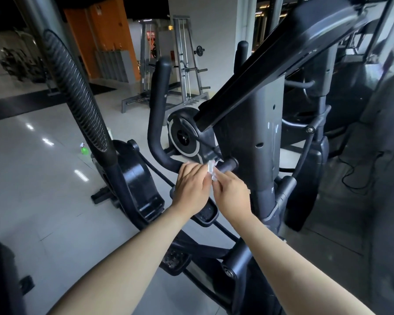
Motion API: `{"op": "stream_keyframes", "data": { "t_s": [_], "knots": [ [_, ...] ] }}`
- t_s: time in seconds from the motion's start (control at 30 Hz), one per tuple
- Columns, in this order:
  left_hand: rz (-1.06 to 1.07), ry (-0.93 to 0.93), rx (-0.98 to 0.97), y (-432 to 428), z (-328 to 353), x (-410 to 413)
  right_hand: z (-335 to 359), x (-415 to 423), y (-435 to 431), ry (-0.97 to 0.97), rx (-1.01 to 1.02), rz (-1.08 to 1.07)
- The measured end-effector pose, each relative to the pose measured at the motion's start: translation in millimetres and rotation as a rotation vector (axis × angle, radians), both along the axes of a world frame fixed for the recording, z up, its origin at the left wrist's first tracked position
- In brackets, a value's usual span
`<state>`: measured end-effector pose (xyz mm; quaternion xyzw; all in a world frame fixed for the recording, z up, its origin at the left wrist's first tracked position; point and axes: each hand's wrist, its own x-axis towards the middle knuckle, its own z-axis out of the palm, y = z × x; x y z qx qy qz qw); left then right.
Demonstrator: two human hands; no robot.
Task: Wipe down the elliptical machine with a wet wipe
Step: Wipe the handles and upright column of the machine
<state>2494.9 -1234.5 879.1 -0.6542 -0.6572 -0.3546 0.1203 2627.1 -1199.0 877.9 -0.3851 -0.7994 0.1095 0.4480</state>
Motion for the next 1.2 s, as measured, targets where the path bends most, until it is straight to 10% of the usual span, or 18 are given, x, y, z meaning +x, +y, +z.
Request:
{"op": "stream_keyframes", "data": {
  "t_s": [0.27, 0.67, 0.9, 1.2],
  "knots": [
    [0.031, 0.008, -0.078, 2.2, 2.3, -1.9, 33.4, 11.3, 36.4, -0.126, -0.218, -0.201],
    [-0.139, -0.199, -0.106, -15.2, 5.9, -20.7, 22.8, -20.5, -17.1, 0.016, -0.147, 0.131],
    [-0.194, -0.247, -0.147, -26.3, 21.7, -31.5, 29.8, -11.8, -1.8, -0.041, -0.287, -0.218],
    [-0.215, -0.292, -0.002, -34.6, 6.6, -43.3, 35.6, -61.0, -24.0, -0.012, -0.248, 0.162]
  ]
}}
